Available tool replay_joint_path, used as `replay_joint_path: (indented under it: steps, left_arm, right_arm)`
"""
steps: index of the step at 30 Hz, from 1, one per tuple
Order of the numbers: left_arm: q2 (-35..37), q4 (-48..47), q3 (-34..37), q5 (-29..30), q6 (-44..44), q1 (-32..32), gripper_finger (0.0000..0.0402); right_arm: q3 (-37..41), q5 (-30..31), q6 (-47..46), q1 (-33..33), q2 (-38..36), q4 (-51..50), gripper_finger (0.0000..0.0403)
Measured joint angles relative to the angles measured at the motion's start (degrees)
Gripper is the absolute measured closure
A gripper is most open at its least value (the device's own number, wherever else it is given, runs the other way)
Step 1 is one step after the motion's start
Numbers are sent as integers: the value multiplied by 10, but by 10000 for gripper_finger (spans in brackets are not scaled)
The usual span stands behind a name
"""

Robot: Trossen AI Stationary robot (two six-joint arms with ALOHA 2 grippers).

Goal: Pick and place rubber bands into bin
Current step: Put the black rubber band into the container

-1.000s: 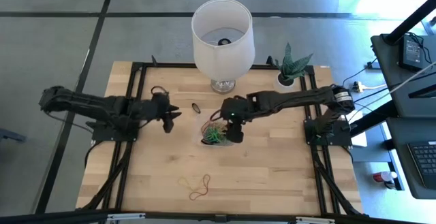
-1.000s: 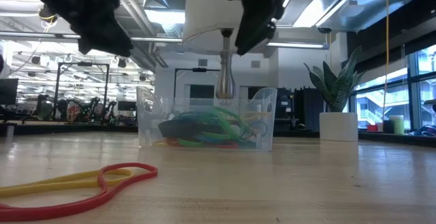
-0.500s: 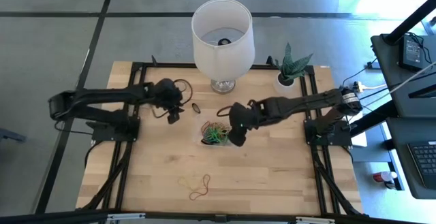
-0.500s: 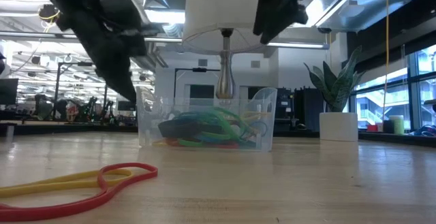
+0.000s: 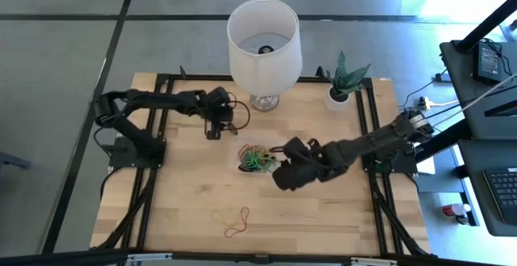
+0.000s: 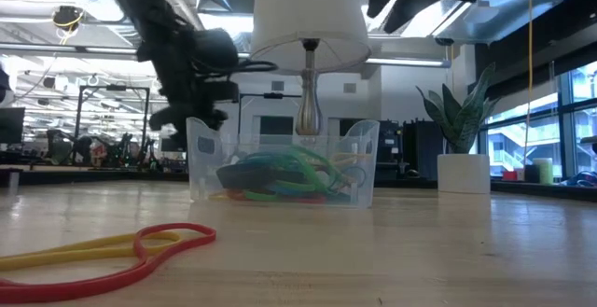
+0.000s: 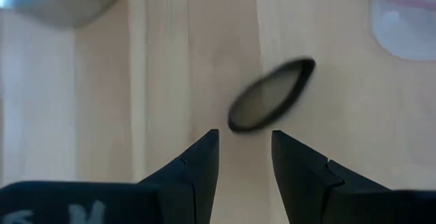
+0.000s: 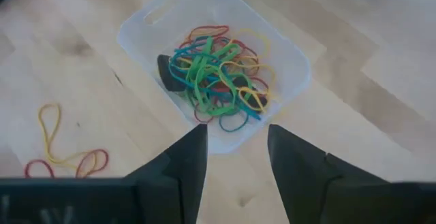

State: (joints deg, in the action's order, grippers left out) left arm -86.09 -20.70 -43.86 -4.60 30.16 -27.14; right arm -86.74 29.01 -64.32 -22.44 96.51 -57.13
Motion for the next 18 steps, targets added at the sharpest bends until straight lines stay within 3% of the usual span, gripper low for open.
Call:
replay_joint_path:
  steps: [6, 12, 15, 18]
  left_arm:
    - [-67, -1, -54, 0, 68, 0, 272]
    - [-130, -27, -73, -8, 86, 2, 274]
    - [-143, -43, -74, -5, 83, 7, 298]
    - [-136, -58, -74, 2, 52, 14, 354]
  right_arm:
    - [0, 44, -87, -41, 0, -24, 245]
    - [0, 74, -105, -60, 0, -35, 245]
    - [0, 74, -104, -63, 0, -46, 245]
    - [0, 74, -102, -63, 0, -68, 245]
